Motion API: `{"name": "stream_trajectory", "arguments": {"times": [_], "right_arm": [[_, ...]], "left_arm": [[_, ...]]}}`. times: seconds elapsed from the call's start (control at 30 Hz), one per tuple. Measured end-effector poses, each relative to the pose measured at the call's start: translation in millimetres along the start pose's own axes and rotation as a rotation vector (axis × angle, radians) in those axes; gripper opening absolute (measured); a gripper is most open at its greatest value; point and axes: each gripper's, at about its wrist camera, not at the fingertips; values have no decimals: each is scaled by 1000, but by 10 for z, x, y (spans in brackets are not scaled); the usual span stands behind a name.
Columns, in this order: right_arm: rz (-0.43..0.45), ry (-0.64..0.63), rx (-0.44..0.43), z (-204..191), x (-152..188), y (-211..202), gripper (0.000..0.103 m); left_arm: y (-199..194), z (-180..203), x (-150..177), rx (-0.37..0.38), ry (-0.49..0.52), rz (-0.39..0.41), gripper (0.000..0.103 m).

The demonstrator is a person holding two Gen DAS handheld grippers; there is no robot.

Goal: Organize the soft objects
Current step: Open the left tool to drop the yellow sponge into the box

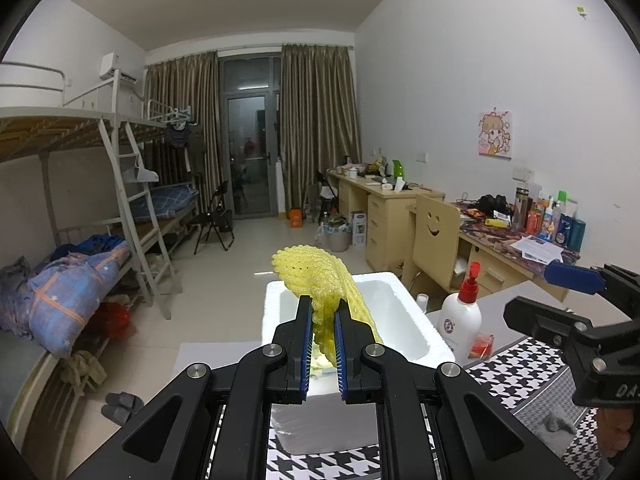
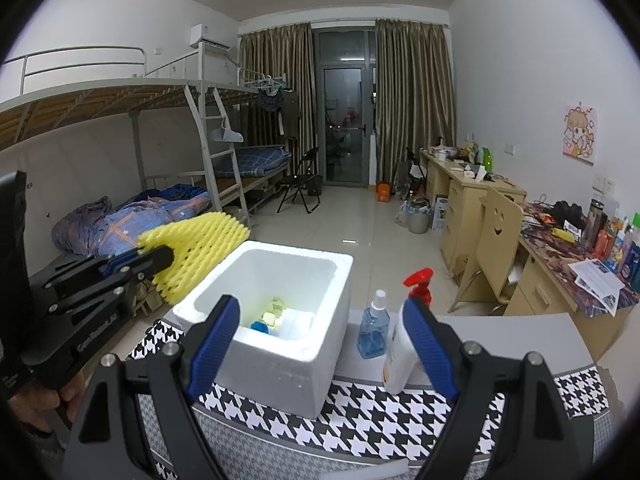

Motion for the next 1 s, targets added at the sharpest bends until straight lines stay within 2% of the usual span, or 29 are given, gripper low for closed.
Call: {"name": "stream_trajectory", "arguments": {"times": [0.53, 1.0], "right_arm": [[30, 16, 25, 79, 114, -282, 92], [-16, 6, 53, 145, 314, -420, 92]], "left_arm": [[183, 191, 5, 49, 16, -23, 11], [454, 237, 68, 70, 0, -85, 11]]}}
Point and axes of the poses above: each gripper's, at about its wrist camera, not at the fingertips, and y roughly the way its jaws point, z to its right, x to its underside, and after that the axes turned 9 degrees about z, right-handed
